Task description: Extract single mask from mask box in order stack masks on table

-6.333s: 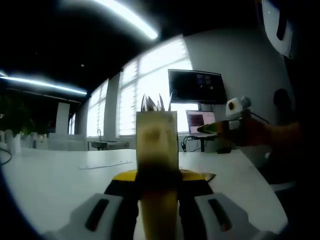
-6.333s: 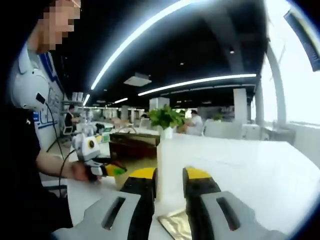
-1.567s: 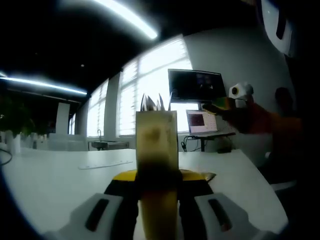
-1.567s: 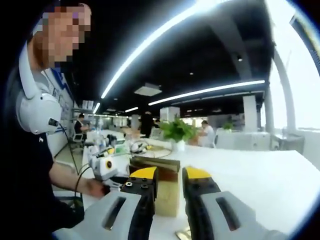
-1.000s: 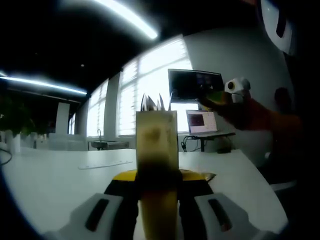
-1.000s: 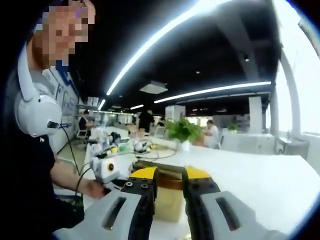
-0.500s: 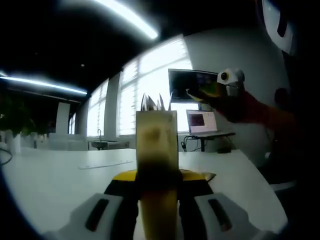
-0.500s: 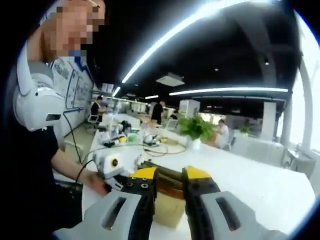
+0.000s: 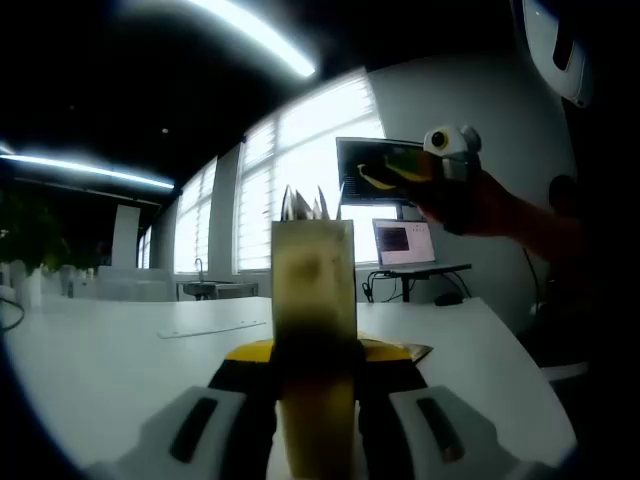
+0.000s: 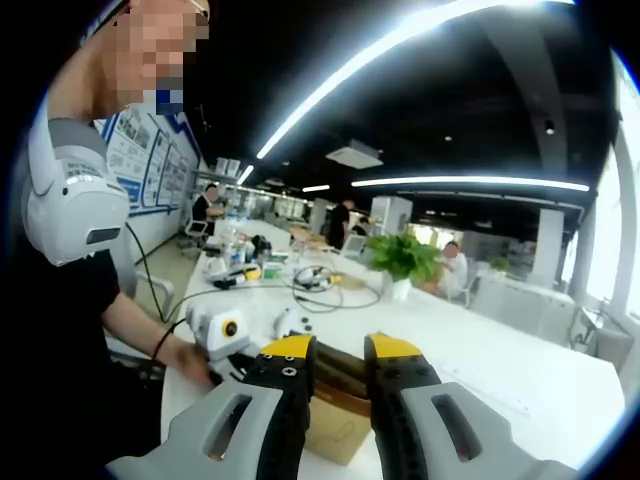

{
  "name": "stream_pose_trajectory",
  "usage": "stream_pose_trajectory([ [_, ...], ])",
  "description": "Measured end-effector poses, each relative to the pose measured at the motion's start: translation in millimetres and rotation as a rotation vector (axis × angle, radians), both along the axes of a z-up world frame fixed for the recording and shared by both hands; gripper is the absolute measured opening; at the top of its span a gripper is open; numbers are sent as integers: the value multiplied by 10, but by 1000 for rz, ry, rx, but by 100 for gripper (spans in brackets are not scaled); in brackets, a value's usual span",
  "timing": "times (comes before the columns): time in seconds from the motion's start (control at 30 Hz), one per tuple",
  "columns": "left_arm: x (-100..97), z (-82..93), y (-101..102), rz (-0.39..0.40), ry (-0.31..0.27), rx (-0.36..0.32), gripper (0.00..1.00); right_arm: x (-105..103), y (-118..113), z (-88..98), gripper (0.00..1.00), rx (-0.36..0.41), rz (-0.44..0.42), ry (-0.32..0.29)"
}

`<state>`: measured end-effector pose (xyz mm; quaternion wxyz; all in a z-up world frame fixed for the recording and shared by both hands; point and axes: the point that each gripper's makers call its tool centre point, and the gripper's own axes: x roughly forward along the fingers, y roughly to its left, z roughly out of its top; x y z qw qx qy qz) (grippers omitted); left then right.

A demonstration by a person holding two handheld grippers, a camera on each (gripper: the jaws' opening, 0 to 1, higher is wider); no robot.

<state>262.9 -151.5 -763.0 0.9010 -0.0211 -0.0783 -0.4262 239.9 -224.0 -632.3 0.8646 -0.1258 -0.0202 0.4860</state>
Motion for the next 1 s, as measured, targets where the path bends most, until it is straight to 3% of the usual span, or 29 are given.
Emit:
stream_pose_trajectory([
  [0.63, 2, -9, 5, 0, 1, 2, 32, 40, 3, -1, 17, -67, 15, 11],
  [1.0, -3, -6, 1, 1, 0, 4, 32, 64, 107, -61, 17, -174, 45, 7],
])
